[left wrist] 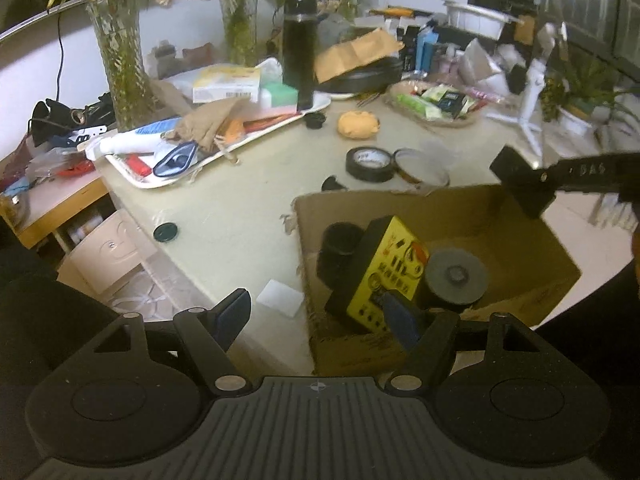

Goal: Organize rigid objects
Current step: 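Open both tools to drop the tester and block into the box, then move the left tool to the small black plug while the right tool approaches the tape rolls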

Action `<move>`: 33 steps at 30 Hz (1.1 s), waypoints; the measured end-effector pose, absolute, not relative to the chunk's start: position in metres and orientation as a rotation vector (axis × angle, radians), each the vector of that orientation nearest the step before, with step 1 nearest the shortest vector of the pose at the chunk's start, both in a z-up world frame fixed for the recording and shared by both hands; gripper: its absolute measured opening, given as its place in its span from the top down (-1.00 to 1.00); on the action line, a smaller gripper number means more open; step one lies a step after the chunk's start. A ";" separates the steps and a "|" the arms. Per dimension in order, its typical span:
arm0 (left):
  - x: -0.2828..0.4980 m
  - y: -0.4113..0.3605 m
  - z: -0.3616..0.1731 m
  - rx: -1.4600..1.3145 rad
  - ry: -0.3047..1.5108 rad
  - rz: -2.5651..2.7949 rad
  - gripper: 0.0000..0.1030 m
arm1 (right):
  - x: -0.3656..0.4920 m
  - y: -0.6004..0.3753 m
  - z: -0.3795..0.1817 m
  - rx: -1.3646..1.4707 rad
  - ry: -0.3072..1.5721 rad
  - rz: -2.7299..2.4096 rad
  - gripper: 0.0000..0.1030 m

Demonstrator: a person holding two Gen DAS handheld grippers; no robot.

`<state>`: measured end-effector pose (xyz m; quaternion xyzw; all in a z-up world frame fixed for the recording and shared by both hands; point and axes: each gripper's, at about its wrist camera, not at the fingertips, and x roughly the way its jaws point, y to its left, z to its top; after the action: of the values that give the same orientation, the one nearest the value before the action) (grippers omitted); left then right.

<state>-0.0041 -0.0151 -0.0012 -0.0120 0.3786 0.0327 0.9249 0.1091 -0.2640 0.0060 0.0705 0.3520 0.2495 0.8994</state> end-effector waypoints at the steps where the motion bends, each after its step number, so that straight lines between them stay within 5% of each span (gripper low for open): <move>1: -0.005 -0.014 -0.001 -0.033 0.772 0.066 -0.42 | 0.109 -0.265 0.006 0.146 0.730 0.514 0.67; 13: -0.003 -0.011 0.000 -0.051 0.779 0.076 -0.42 | 0.105 -0.253 -0.004 0.091 0.800 0.520 0.60; 15: -0.003 -0.011 0.000 -0.052 0.778 0.075 -0.42 | 0.102 -0.247 -0.004 0.053 0.798 0.536 0.31; 17: -0.003 -0.011 0.000 -0.049 0.779 0.075 -0.42 | 0.099 -0.243 -0.002 0.025 0.775 0.537 -0.28; 21: -0.003 -0.011 0.001 -0.045 0.779 0.074 -0.42 | 0.097 -0.243 0.002 0.022 0.736 0.536 -0.85; 24: -0.003 -0.011 0.000 -0.048 0.777 0.075 -0.42 | 0.099 -0.245 0.003 0.026 0.720 0.513 -0.99; 33: -0.003 -0.012 0.000 -0.046 0.776 0.072 -0.42 | 0.101 -0.248 0.001 0.025 0.721 0.479 -1.00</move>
<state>-0.0034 -0.0122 0.0003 -0.0226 0.3783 0.0352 0.9247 0.1013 -0.2478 0.0012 0.0123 0.3495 0.2319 0.9077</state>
